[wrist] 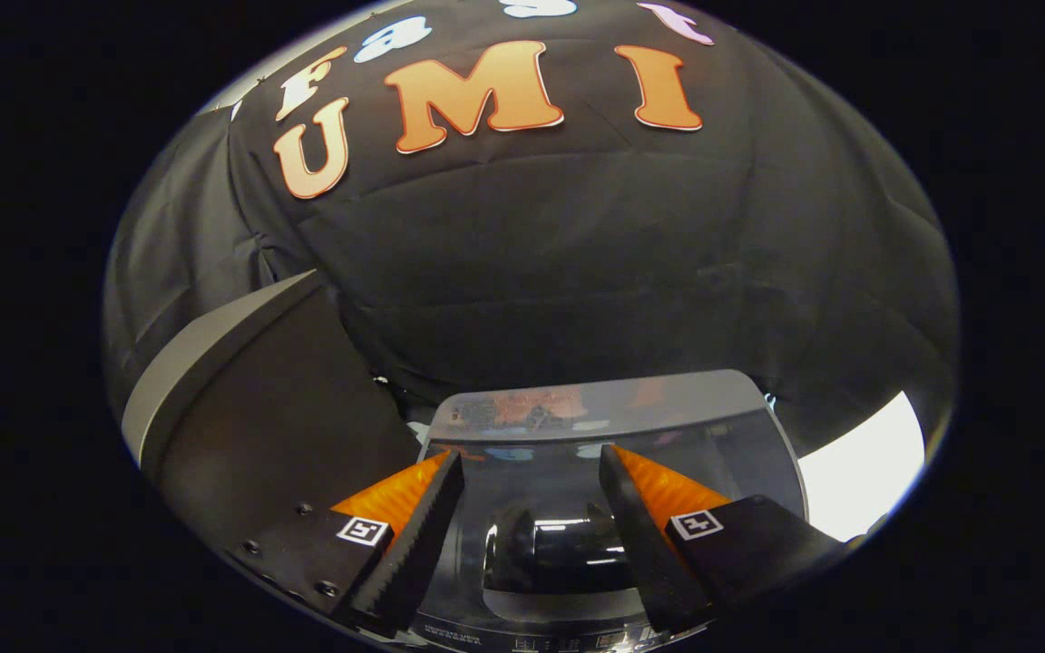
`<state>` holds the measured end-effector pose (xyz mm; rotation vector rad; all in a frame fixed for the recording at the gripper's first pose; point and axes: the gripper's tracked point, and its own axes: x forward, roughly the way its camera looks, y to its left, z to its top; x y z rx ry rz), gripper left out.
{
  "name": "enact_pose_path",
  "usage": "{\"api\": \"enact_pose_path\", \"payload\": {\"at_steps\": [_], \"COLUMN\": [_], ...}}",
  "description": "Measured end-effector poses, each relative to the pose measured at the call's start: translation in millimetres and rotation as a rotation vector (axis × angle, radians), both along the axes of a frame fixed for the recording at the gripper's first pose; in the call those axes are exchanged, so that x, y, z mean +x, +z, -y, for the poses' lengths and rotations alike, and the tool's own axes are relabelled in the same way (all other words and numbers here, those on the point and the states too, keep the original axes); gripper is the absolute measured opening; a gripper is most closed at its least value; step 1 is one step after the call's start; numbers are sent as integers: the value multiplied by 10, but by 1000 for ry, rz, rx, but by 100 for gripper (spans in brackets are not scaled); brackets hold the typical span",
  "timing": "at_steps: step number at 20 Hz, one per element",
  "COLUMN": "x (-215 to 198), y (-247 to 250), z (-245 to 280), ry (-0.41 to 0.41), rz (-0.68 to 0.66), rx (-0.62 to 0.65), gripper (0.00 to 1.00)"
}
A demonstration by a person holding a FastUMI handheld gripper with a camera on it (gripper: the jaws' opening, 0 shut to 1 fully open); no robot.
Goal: Put the clothes into the washing machine and then close the washing machine lid.
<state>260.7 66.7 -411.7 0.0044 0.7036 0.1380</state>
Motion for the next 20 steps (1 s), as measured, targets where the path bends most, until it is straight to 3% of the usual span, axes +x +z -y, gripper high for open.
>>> {"api": "enact_pose_path", "payload": {"at_steps": [10, 20], "x": [-110, -982], "y": [866, 2428], "z": [-300, -601], "ry": [49, -74], "rz": [164, 420], "rx": [-50, -28], "gripper": [97, 97]}}
